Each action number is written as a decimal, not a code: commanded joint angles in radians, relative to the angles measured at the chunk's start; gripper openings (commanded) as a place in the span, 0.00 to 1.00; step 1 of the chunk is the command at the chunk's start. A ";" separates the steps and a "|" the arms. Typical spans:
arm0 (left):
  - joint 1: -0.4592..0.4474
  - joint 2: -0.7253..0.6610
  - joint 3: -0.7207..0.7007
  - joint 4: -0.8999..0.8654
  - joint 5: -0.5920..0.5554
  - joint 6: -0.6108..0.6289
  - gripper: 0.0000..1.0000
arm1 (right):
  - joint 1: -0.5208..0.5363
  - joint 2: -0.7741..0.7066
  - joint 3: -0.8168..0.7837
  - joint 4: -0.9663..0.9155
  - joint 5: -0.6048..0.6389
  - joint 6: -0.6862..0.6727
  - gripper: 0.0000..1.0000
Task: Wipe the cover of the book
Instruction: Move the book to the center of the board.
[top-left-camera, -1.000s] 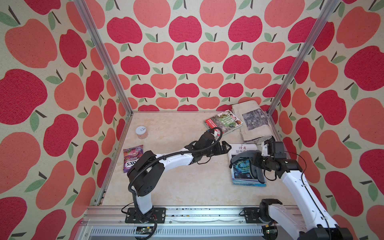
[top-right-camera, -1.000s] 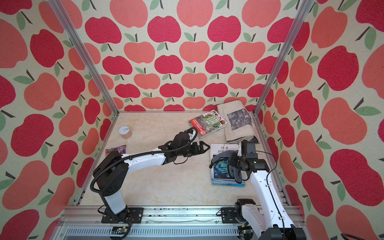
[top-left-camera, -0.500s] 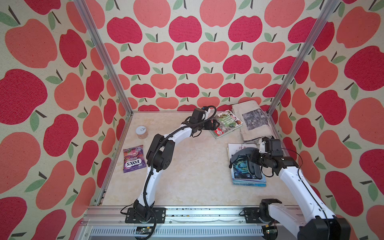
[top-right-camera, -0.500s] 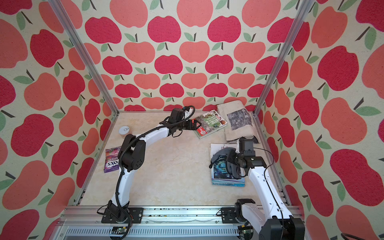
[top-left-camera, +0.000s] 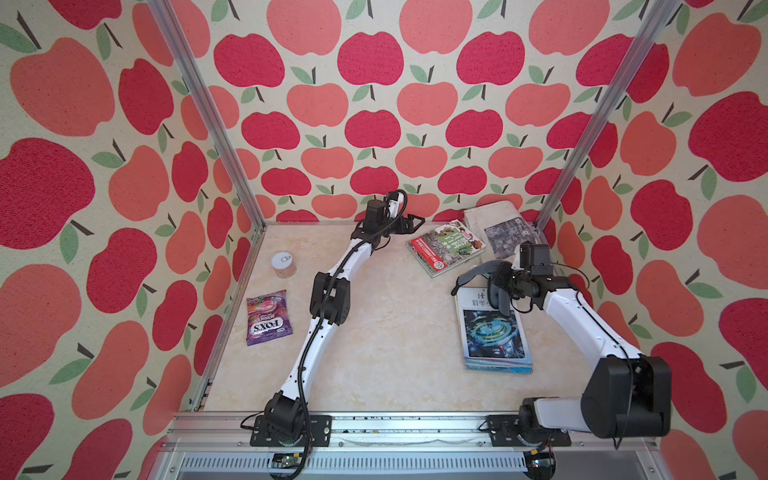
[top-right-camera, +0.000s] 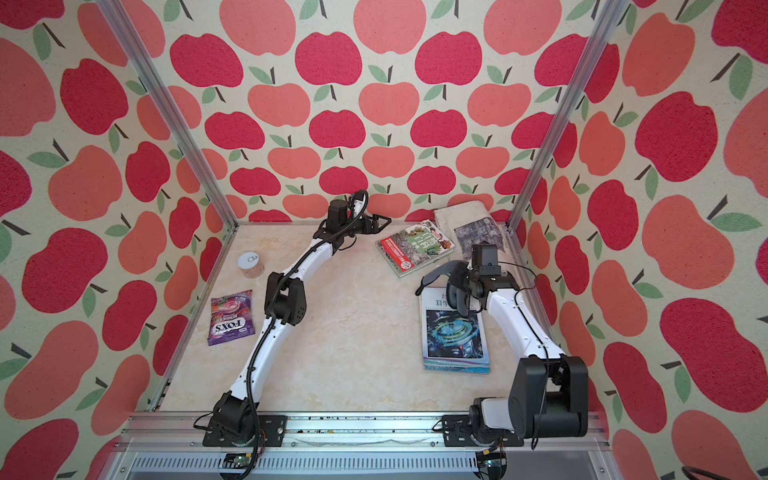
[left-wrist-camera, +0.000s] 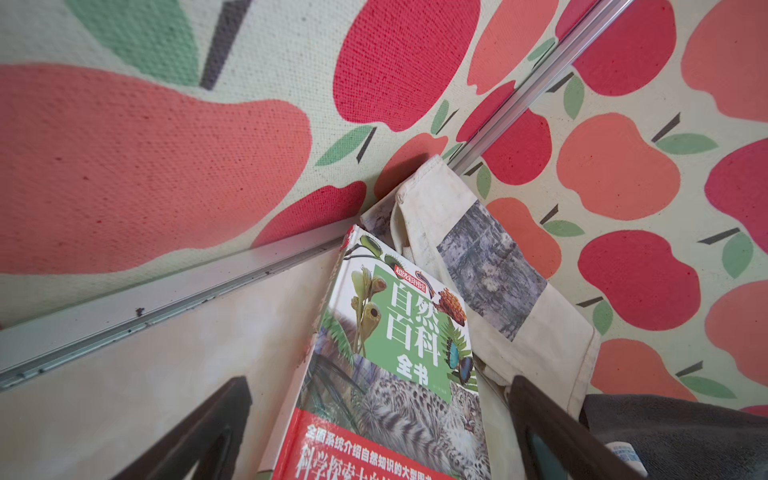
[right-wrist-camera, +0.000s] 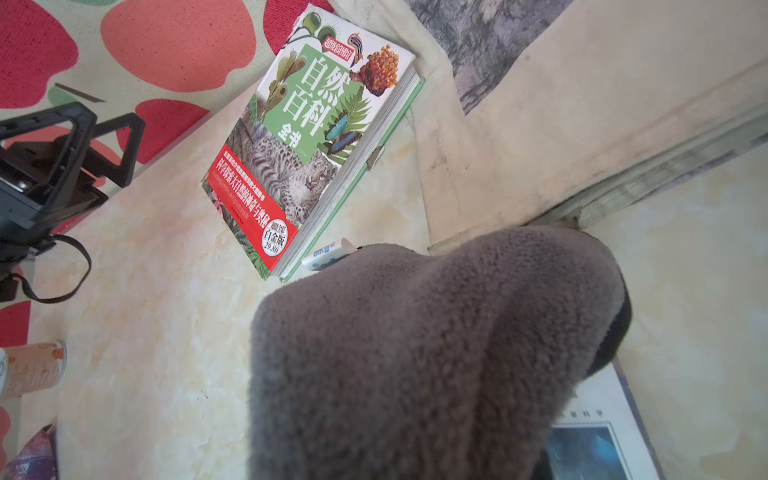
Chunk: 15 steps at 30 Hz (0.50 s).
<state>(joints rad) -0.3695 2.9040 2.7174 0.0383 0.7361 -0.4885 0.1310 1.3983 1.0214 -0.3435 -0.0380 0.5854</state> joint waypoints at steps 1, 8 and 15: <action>0.009 0.056 0.012 0.134 0.007 -0.166 0.99 | 0.008 0.065 0.069 0.087 0.029 0.061 0.02; 0.024 0.110 0.028 0.207 -0.009 -0.269 0.99 | -0.002 0.294 0.250 0.135 0.082 0.043 0.02; 0.007 0.157 0.019 0.305 0.028 -0.356 0.99 | 0.011 0.545 0.500 0.133 0.033 0.063 0.03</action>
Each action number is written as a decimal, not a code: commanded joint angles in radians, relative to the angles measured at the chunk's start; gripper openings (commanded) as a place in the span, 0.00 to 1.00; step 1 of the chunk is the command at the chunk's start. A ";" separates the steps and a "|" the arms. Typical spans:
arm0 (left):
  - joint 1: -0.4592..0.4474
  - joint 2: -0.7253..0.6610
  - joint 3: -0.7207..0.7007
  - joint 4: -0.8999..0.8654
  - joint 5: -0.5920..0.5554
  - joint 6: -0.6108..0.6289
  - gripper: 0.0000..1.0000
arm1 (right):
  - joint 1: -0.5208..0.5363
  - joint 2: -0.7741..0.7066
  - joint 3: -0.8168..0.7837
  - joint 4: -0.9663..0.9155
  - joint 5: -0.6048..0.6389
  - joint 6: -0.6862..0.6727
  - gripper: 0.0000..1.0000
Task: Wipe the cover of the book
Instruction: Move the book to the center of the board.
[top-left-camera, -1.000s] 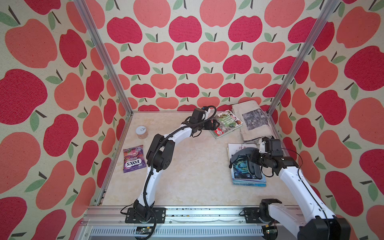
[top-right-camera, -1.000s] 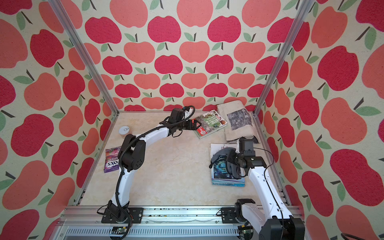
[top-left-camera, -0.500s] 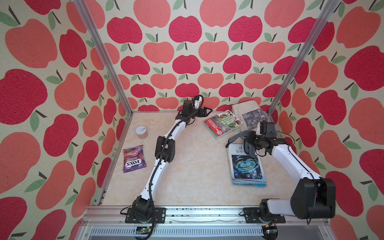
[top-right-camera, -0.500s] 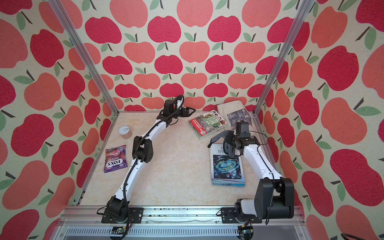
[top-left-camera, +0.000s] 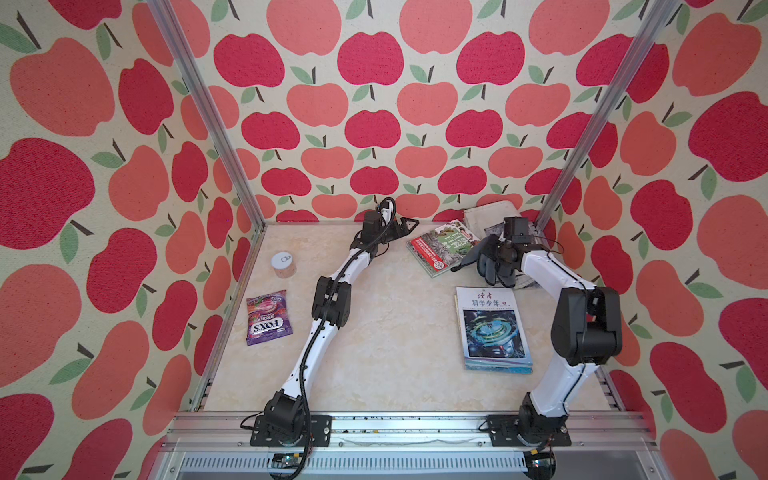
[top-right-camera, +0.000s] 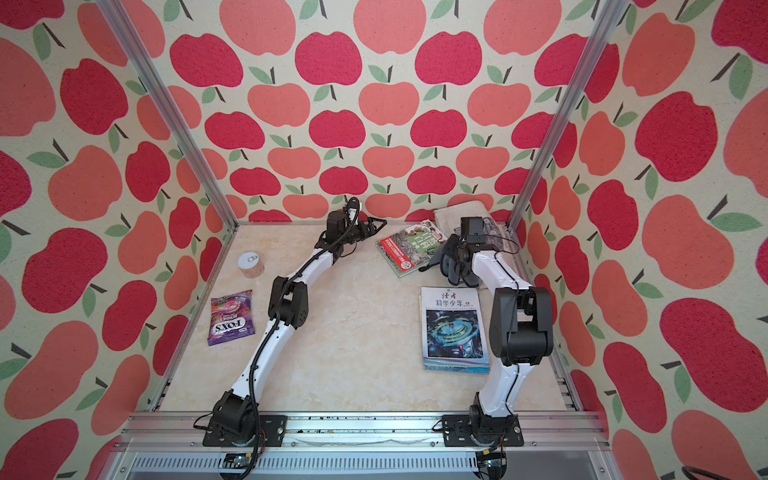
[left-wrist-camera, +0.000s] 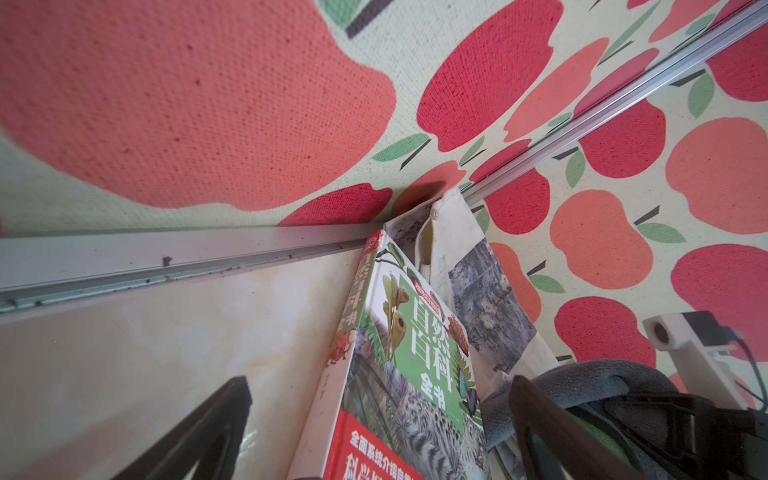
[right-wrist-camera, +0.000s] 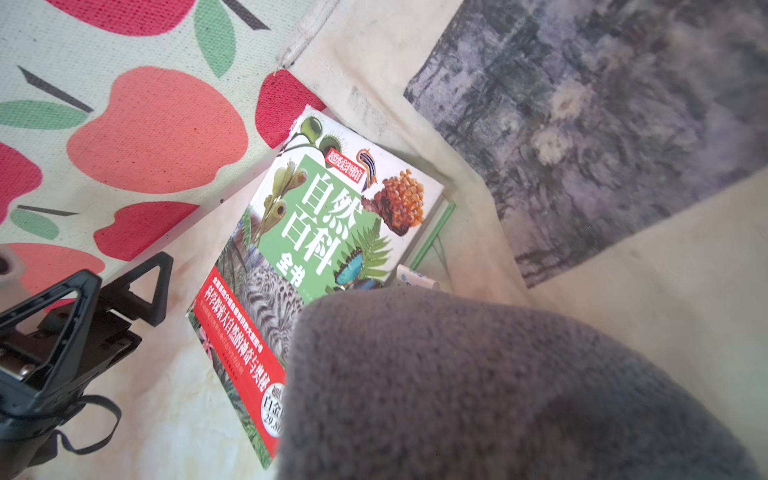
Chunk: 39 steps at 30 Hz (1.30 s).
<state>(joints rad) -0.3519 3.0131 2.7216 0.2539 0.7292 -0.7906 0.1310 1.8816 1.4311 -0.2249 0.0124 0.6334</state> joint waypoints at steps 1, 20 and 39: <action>-0.019 0.057 0.021 0.097 0.047 -0.056 0.99 | 0.018 0.101 0.136 -0.010 -0.013 0.011 0.03; -0.083 -0.236 -0.632 0.366 0.222 -0.147 0.98 | 0.080 0.450 0.430 -0.291 -0.235 -0.073 0.02; -0.145 -0.843 -1.680 0.709 0.104 -0.216 0.99 | 0.322 0.179 -0.112 -0.003 -0.364 0.008 0.01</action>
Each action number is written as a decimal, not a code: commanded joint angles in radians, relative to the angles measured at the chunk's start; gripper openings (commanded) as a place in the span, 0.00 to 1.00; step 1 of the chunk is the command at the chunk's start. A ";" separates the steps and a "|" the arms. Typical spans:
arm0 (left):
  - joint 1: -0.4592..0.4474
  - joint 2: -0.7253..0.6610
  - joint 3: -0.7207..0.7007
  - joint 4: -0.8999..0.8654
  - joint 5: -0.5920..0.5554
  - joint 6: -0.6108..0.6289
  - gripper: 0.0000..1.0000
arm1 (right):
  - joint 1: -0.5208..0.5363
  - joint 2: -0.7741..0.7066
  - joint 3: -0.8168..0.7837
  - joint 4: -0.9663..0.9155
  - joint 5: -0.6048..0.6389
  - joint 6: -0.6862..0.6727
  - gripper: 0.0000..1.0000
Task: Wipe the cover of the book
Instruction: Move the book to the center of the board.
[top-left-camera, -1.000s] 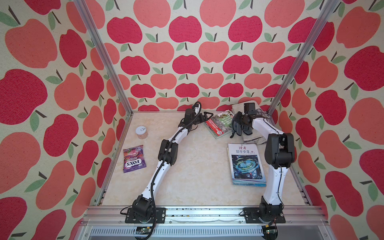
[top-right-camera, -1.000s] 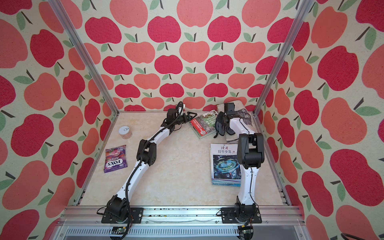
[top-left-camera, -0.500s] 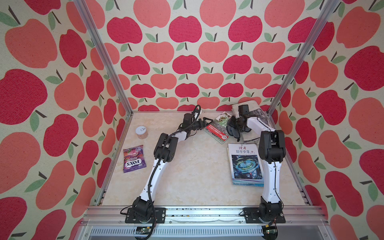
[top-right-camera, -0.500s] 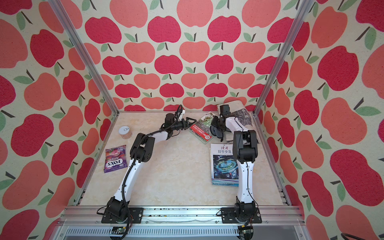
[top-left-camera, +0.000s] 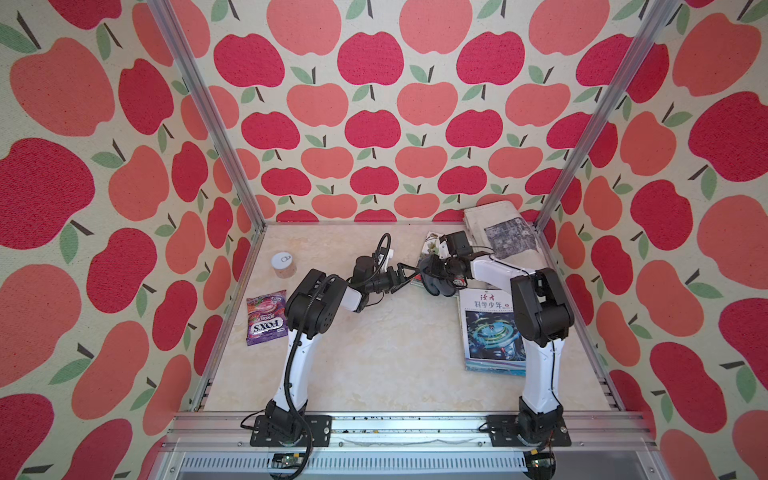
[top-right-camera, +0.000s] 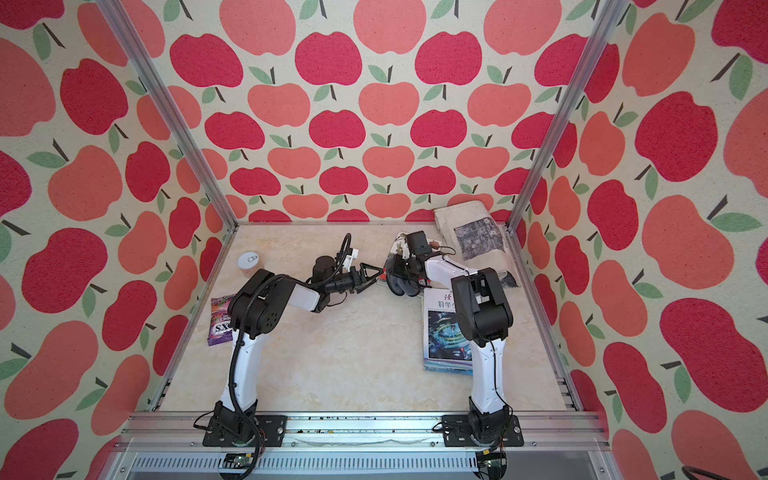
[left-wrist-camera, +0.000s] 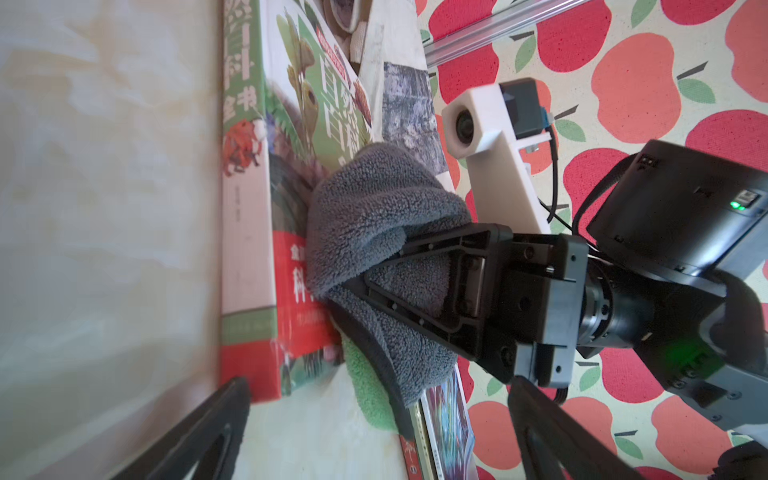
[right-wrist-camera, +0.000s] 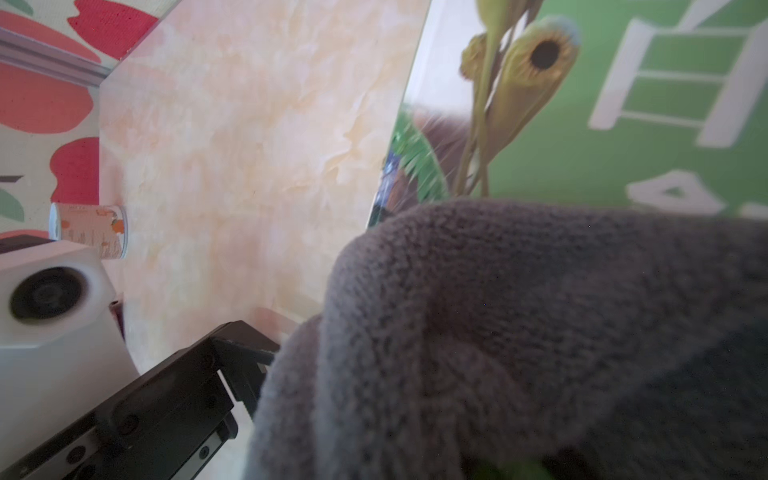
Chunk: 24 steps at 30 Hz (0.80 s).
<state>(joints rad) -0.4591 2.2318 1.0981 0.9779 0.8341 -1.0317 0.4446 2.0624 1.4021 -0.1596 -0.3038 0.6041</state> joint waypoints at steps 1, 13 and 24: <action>-0.042 -0.087 -0.072 -0.047 -0.011 0.045 0.99 | 0.005 -0.030 -0.093 -0.069 -0.029 0.033 0.01; -0.032 -0.132 0.155 -0.550 -0.275 0.321 0.99 | -0.241 -0.257 -0.031 -0.094 0.207 -0.004 0.04; -0.016 0.140 0.559 -0.693 -0.350 0.388 0.99 | -0.316 0.032 0.259 -0.230 0.234 -0.020 0.02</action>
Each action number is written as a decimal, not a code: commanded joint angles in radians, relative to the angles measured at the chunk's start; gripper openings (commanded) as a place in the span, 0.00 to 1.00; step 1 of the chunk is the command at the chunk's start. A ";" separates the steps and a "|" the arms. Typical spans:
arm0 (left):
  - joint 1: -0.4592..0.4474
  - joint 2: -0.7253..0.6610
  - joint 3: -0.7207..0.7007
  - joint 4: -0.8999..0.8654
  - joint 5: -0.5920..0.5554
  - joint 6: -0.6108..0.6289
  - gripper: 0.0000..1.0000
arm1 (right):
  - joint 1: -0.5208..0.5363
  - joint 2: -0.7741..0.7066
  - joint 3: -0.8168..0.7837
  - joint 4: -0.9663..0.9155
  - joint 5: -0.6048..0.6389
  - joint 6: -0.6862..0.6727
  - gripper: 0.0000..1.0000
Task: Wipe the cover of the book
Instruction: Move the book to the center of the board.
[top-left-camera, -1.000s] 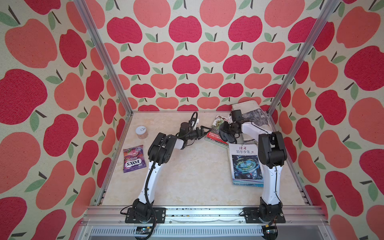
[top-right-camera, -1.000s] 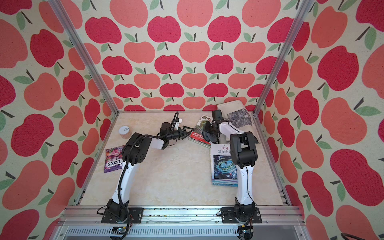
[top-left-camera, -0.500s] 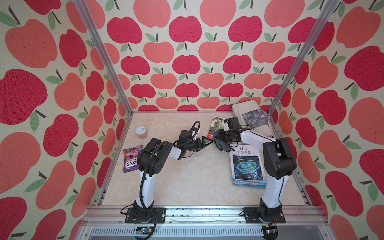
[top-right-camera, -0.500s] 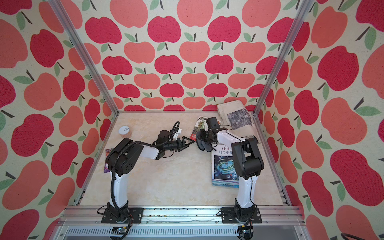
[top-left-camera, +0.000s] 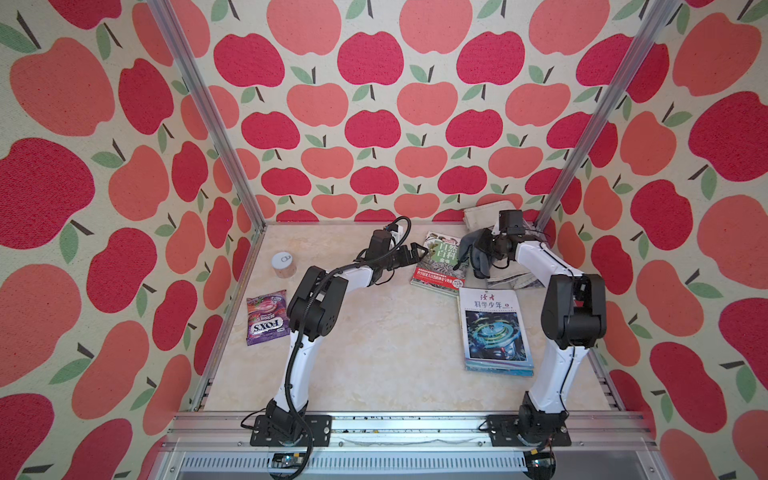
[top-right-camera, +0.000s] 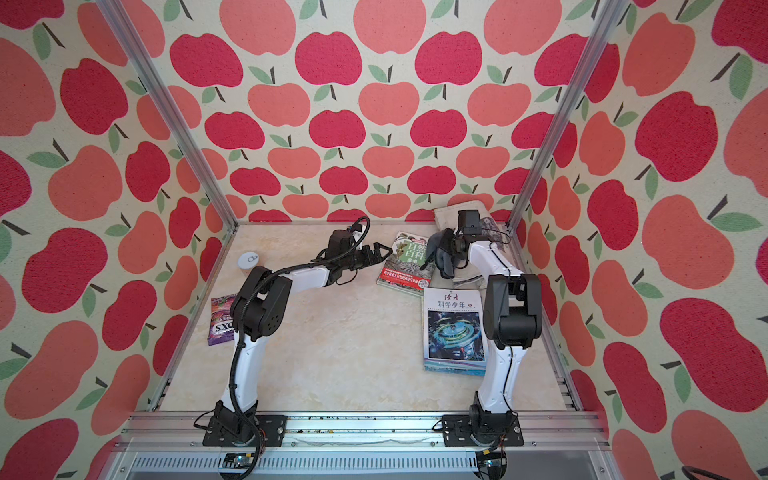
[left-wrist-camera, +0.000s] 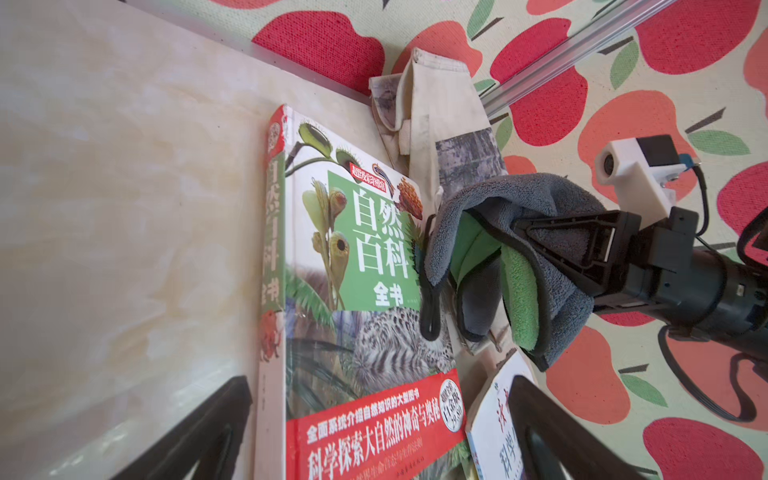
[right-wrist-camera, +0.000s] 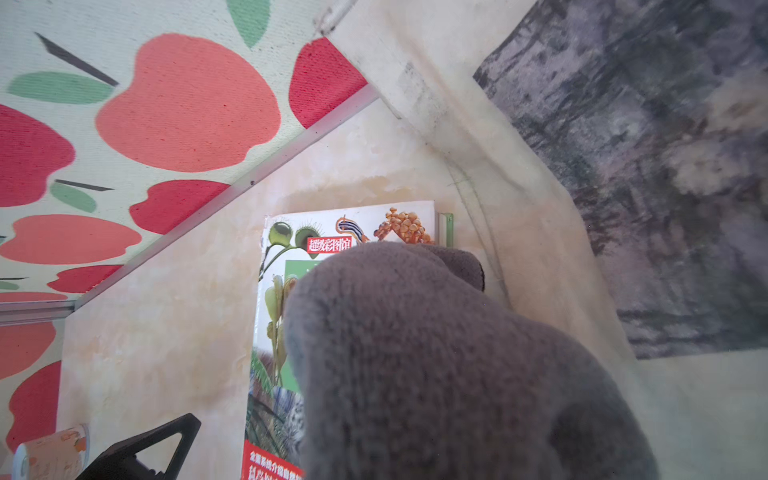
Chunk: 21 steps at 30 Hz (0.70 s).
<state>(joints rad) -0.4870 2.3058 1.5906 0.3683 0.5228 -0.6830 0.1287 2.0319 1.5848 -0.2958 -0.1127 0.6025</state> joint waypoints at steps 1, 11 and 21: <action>0.013 0.087 0.098 -0.090 -0.036 0.047 0.99 | -0.004 0.094 0.113 -0.116 0.049 -0.021 0.02; 0.016 0.225 0.300 -0.129 0.074 0.006 0.99 | 0.006 0.275 0.226 -0.168 -0.095 -0.008 0.02; 0.021 0.164 0.103 -0.062 0.175 -0.140 0.99 | 0.097 0.279 0.075 -0.041 -0.251 0.007 0.02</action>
<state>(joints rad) -0.4767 2.4832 1.7706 0.3294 0.6342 -0.7341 0.1505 2.2681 1.7336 -0.2794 -0.2394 0.5961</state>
